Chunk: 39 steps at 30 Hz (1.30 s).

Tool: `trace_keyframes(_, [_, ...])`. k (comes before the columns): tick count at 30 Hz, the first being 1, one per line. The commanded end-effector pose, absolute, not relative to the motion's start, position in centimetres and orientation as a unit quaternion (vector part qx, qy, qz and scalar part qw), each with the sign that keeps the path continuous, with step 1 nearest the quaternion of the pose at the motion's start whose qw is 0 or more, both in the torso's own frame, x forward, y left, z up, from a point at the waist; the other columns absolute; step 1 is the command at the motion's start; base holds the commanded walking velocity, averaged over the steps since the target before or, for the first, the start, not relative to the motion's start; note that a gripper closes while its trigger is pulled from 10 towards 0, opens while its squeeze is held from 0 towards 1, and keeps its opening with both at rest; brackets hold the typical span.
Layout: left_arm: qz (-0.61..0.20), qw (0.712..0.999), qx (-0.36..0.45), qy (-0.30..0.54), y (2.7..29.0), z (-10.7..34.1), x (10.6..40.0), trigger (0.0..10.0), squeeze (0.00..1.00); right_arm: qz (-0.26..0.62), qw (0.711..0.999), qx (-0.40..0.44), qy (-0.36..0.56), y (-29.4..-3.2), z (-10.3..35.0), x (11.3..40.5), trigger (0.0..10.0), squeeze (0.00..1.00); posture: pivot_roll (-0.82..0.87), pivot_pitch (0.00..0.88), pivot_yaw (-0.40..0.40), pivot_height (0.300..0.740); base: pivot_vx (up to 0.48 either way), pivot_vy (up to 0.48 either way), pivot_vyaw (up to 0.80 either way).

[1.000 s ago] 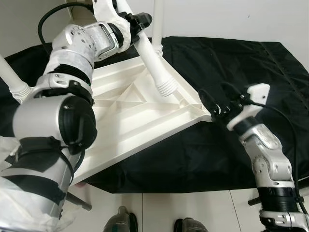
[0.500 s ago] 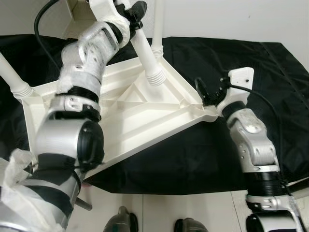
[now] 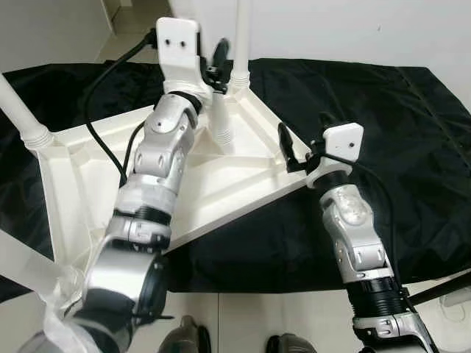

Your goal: Building children table

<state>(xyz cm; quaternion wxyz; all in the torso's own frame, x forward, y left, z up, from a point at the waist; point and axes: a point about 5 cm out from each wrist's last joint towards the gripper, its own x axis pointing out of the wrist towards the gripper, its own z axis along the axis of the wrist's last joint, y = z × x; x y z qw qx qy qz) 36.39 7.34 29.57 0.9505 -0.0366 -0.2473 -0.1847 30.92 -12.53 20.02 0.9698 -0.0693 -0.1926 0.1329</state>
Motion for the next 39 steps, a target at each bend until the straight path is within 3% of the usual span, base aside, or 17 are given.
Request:
trace_keyframes(1, [-0.205, 0.940, -0.017, -0.274, 6.2, 29.9, 35.3, 10.0, 0.00, 0.181, 0.963, -0.085, -0.181, -11.3, 19.1, 30.5, 10.0, 0.00, -0.09, 0.009, 0.047, 0.740, 0.000, 0.000, 0.00])
trace_keyframes(9, [-0.261, 0.911, 0.017, -0.318, 3.1, 30.2, 32.4, 10.0, 0.00, 0.231, 0.950, -0.113, -0.177, -9.9, 18.3, 30.8, 10.0, 0.00, -0.07, 0.009, 0.037, 0.740, 0.000, 0.000, 0.00])
trace_keyframes(39, [-0.298, 0.899, 0.003, -0.321, -0.1, 30.2, 30.2, 10.0, 0.00, 0.215, 0.942, -0.113, -0.231, -9.0, 20.9, 34.2, 10.0, 0.00, -0.06, 0.000, 0.032, 0.740, 0.000, 0.000, 0.00])
